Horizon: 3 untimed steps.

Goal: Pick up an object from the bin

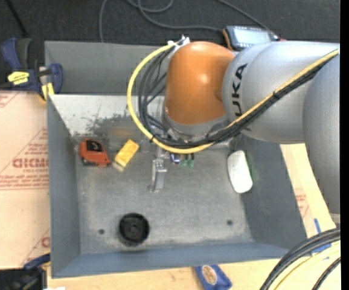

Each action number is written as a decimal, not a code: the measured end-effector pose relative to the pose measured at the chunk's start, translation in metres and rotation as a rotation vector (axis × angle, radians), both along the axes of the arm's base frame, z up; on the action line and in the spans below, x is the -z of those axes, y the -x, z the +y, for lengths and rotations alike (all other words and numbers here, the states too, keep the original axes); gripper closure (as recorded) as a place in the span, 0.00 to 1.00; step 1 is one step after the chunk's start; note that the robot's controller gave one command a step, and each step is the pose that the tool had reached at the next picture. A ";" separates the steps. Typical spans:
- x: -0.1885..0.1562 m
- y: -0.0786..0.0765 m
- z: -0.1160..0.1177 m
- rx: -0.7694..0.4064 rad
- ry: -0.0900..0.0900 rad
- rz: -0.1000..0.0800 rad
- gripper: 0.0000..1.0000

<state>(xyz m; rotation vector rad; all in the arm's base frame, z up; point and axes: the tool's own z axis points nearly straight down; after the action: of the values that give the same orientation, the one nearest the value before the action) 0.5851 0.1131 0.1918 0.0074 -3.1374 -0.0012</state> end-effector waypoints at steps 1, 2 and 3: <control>-0.004 -0.001 -0.001 0.003 -0.001 -0.006 0.00; 0.054 -0.036 -0.002 -0.101 0.000 -0.013 0.00; 0.052 -0.072 -0.012 -0.065 -0.001 -0.011 0.00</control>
Offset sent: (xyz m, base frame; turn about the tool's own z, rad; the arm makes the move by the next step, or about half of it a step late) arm 0.0668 -0.0036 -0.1218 -0.2082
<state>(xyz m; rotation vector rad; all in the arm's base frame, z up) 0.6571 0.1010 0.1399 0.1103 -3.1463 -0.0026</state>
